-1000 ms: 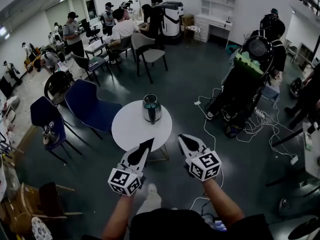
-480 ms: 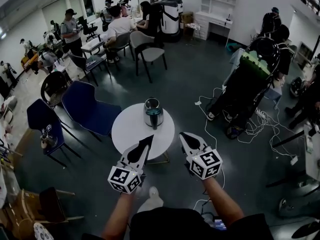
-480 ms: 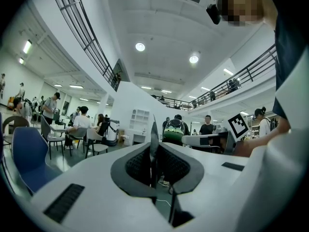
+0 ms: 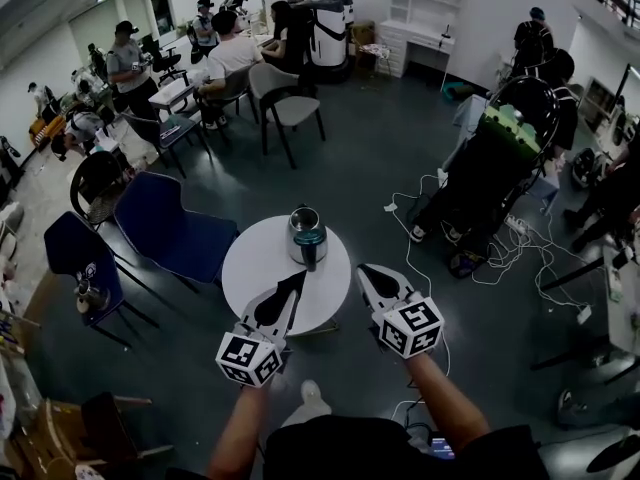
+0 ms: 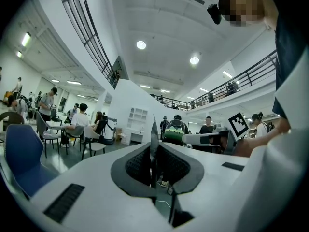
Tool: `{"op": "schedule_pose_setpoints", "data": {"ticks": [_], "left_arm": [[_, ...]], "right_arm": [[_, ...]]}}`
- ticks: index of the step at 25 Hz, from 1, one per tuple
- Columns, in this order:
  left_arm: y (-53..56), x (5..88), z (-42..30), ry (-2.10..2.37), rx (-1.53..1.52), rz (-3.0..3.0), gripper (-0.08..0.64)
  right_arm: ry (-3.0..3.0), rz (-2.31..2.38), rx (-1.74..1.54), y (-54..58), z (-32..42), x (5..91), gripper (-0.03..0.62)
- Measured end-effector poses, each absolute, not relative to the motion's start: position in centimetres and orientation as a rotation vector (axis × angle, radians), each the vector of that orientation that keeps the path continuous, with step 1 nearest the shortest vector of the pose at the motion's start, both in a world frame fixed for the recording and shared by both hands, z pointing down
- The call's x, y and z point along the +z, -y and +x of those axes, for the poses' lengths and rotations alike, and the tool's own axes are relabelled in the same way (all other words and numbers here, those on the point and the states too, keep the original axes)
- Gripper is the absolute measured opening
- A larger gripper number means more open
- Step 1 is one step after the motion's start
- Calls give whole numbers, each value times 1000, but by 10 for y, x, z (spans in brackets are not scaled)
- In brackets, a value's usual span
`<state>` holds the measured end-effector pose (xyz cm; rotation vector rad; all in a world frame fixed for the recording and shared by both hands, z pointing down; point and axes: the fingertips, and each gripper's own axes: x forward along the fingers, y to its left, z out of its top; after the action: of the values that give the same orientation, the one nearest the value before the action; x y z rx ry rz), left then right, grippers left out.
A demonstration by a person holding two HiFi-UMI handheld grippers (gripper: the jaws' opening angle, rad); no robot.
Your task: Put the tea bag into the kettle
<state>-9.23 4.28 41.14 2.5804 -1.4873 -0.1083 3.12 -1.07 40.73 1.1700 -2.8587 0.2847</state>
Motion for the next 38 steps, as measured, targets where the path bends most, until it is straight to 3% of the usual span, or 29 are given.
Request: {"op": "schedule_pose_setpoints", "data": {"ticks": [21, 38], "left_arm": [[33, 412, -153, 1378, -185, 2614, 43], [72, 436, -179, 1330, -157, 2594, 44]], "right_arm": [[2781, 1227, 231, 79, -42, 414, 17], [2741, 1294, 285, 116, -57, 432, 17]]}}
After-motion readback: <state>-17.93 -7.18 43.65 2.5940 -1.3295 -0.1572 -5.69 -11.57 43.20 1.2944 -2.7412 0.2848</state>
